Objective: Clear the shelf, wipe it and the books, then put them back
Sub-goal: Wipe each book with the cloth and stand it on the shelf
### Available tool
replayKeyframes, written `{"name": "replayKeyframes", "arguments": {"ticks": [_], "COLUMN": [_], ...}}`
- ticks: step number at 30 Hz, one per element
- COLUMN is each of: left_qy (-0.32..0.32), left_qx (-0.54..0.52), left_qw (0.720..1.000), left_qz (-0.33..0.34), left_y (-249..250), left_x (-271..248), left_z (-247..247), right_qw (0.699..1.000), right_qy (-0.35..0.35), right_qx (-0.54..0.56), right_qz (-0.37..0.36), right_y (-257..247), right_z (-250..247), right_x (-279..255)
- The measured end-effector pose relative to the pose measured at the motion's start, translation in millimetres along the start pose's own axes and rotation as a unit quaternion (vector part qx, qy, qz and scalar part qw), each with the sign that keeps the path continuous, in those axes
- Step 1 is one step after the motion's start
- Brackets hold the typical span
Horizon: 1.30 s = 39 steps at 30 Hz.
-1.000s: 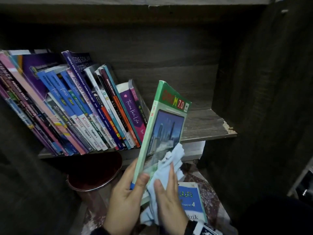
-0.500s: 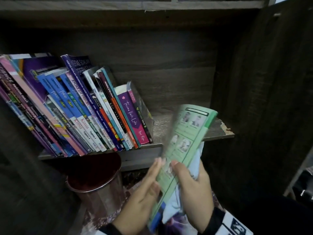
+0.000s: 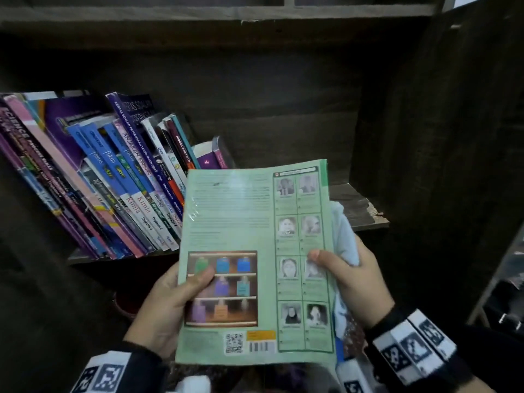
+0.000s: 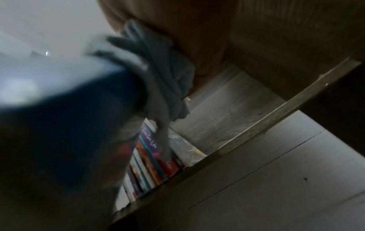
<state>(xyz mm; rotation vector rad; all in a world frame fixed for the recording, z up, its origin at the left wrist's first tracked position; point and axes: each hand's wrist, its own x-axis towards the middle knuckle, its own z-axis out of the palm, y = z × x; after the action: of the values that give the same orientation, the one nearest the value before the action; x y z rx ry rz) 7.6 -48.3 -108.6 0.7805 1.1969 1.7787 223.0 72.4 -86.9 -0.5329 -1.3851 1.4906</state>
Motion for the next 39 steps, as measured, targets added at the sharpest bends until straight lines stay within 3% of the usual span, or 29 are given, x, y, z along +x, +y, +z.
{"name": "replayKeyframes", "arguments": {"ticks": [3, 7, 10, 13, 15, 17, 18, 21, 24, 26, 28, 30, 32, 34, 36, 39], "left_qy": [-0.033, 0.020, 0.027, 0.039, 0.037, 0.033, 0.026, -0.006, -0.040, -0.042, -0.017, 0.022, 0.035, 0.032, 0.019, -0.008], "left_qx": [0.052, 0.102, 0.113, 0.129, 0.130, 0.127, 0.139, 0.187, 0.231, 0.240, 0.228, 0.187, 0.158, 0.178, 0.196, 0.195], "left_qw": [0.998, 0.994, 0.990, 0.985, 0.985, 0.986, 0.985, 0.976, 0.963, 0.959, 0.958, 0.967, 0.974, 0.970, 0.965, 0.969], "left_qz": [-0.018, 0.037, 0.080, 0.104, 0.109, 0.100, 0.103, 0.111, 0.135, 0.147, 0.171, 0.170, 0.160, 0.163, 0.172, 0.154], "left_y": [-8.0, -11.1, -7.4, -10.6, -16.1, -21.0, -23.4, -24.5, -21.2, -21.4, -20.8, -13.9, -6.0, -2.7, -5.1, -12.1], "left_x": [-7.0, -13.3, -18.3, -22.8, -25.0, -27.7, -28.6, -32.1, -37.1, -38.2, -36.1, -34.6, -34.6, -34.9, -35.8, -36.4], "left_z": [2.4, 5.7, 13.7, 26.3, 32.6, 35.9, 35.1, 30.2, 36.3, 42.1, 45.1, 43.2, 41.6, 40.7, 41.9, 41.1], "right_qw": [0.998, 0.990, 0.963, 0.932, 0.908, 0.898, 0.902, 0.946, 0.948, 0.943, 0.925, 0.881, 0.855, 0.863, 0.896, 0.928], "right_qy": [0.026, 0.074, 0.115, 0.012, -0.092, -0.127, -0.106, 0.058, 0.166, 0.138, 0.034, -0.062, -0.107, -0.101, -0.060, 0.063], "right_qx": [-0.053, -0.119, -0.242, -0.361, -0.405, -0.398, -0.387, -0.305, -0.271, -0.300, -0.369, -0.439, -0.456, -0.442, -0.415, -0.352], "right_qz": [-0.004, -0.005, 0.031, 0.037, -0.043, -0.139, -0.156, -0.091, -0.030, -0.047, -0.079, -0.164, -0.222, -0.223, -0.147, -0.106], "right_y": [9.4, 25.9, 38.2, 53.8, 60.6, 67.3, 66.9, 58.2, 47.7, 49.2, 60.2, 78.1, 91.3, 86.0, 70.8, 58.8], "right_z": [-4.1, 0.1, 13.8, 34.3, 49.3, 55.5, 54.3, 36.8, 22.5, 31.9, 52.8, 67.8, 70.9, 71.9, 66.8, 46.4], "right_x": [6.1, 8.4, -0.2, -23.9, -40.7, -42.8, -36.5, 2.6, 24.9, 12.0, -17.8, -45.5, -56.1, -48.4, -29.7, 7.9]}}
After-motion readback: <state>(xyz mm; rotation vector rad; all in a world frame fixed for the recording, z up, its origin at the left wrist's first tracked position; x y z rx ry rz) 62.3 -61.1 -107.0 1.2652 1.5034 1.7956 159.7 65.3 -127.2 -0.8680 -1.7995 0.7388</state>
